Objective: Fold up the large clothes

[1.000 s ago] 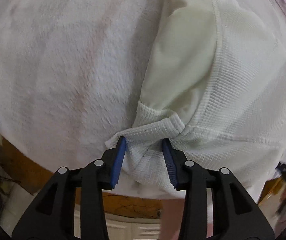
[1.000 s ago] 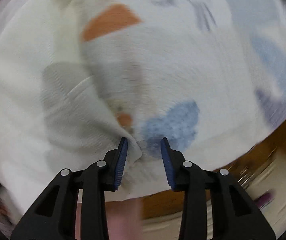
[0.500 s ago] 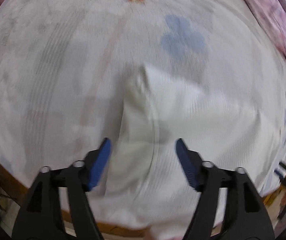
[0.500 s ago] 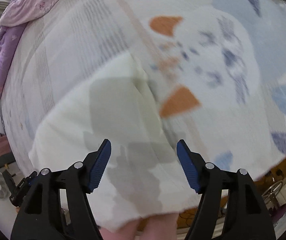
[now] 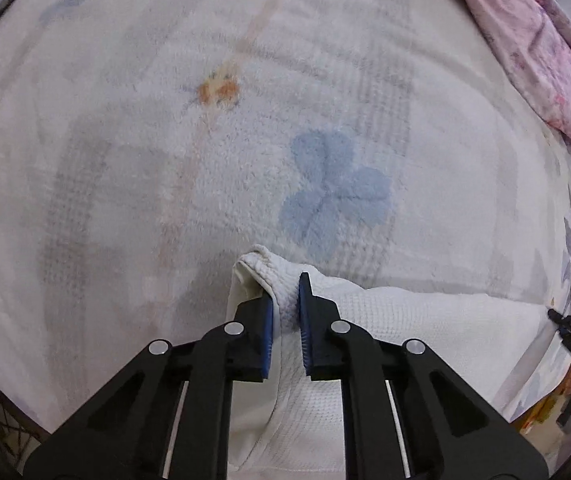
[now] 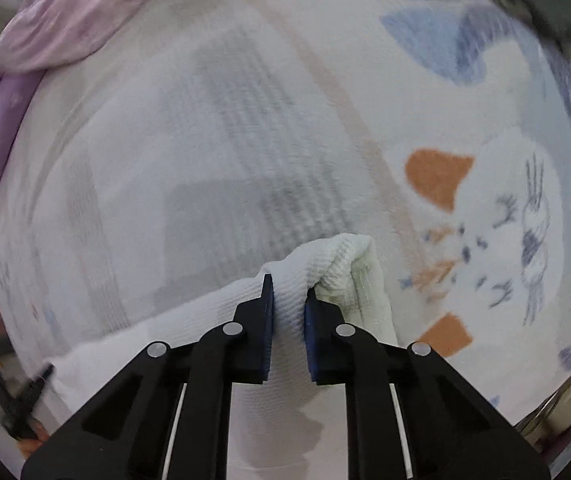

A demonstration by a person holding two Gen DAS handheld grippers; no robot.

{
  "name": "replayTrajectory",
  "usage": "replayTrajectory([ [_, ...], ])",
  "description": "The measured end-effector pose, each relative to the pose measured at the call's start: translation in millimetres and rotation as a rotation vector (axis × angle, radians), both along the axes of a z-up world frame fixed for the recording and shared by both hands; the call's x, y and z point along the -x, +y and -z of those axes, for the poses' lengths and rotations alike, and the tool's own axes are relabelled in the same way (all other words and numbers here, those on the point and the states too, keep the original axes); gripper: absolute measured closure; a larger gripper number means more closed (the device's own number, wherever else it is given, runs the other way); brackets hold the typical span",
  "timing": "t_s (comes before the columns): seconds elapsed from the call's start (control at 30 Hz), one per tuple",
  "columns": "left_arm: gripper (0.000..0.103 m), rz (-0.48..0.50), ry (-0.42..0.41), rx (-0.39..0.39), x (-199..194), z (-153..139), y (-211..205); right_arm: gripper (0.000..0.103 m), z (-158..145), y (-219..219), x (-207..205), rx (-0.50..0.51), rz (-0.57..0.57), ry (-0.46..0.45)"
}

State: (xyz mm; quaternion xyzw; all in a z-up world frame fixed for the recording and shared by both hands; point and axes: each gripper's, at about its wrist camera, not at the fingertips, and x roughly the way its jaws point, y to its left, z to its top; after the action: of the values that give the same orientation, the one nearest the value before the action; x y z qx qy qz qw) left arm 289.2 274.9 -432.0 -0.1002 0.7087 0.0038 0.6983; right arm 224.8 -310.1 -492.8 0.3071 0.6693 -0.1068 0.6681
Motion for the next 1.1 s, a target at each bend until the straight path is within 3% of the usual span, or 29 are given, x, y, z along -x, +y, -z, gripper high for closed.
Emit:
replayTrajectory([
  [0.07,0.089,-0.011,0.017,0.002,2.5,14.5,-8.1,0.088,8.3,-4.8,-1.3,-0.016,0.004,0.024],
  [0.13,0.084,-0.011,0.039,0.007,8.6,6.9,-2.3,0.079,1.0,-8.8,5.3,-0.045,0.043,0.037],
  [0.17,0.073,0.003,0.041,-0.008,15.3,-3.3,-1.5,0.064,-7.5,-10.5,13.8,-0.061,0.046,0.036],
  [0.2,0.052,0.021,0.035,-0.032,22.6,-10.8,-0.7,0.045,-15.8,-17.8,29.5,-0.059,0.043,0.027],
  [0.23,0.039,0.049,0.026,-0.073,34.1,-21.7,1.3,0.039,-25.4,-20.1,42.8,-0.042,0.035,0.013],
  [0.3,0.038,0.072,0.049,-0.121,59.0,-33.4,10.5,0.033,-33.2,-22.5,71.1,-0.001,0.018,0.046],
  [0.37,0.038,0.056,0.099,-0.145,81.2,-34.0,18.8,0.033,-33.9,-23.2,109.8,0.039,0.032,0.124],
  [0.4,0.039,0.03,0.128,-0.132,98.1,-31.5,23.1,0.038,-33.8,-20.3,126.6,0.03,0.031,0.125],
  [0.43,0.043,0.015,0.151,-0.112,110.5,-28.2,24.2,0.047,-33.1,-15.7,139.6,0.008,0.017,0.114],
  [0.47,0.048,0.011,0.178,-0.111,126.5,-21.8,22.2,0.067,-30.9,-10.7,149.8,-0.013,0.0,0.109],
  [0.5,0.055,0.019,0.192,-0.157,137.8,-14.6,17.7,0.076,-19.5,-1.9,165.4,-0.042,-0.027,0.141],
  [0.53,0.055,0.035,0.204,-0.201,148.1,-5.6,15.2,0.077,-8.9,-1.5,172.6,-0.052,-0.032,0.173],
  [0.6,0.058,0.011,0.211,-0.191,164.3,18.7,12.9,0.078,27.4,3.6,192.6,-0.057,-0.006,0.258],
  [0.67,0.059,-0.094,0.184,-0.155,169.4,21.6,22.4,0.08,41.1,-0.1,202.1,-0.066,0.032,0.233],
  [0.77,0.066,-0.136,0.204,-0.138,174.2,2.5,41.2,0.08,27.0,-5.2,207.0,-0.029,0.016,0.25],
  [0.87,0.068,-0.066,0.184,-0.177,183.7,-23.7,41.0,0.078,-3.5,-5.3,222.2,0.015,-0.087,0.221],
  [0.97,0.068,-0.033,0.174,-0.16,193.1,-38.0,15.8,0.078,-20.9,16.9,225.8,-0.032,-0.192,0.185],
  [1.1,0.068,-0.018,0.23,-0.107,225.6,-37.7,-8.0,0.077,-11.2,49.2,246.6,-0.115,-0.308,0.247],
])
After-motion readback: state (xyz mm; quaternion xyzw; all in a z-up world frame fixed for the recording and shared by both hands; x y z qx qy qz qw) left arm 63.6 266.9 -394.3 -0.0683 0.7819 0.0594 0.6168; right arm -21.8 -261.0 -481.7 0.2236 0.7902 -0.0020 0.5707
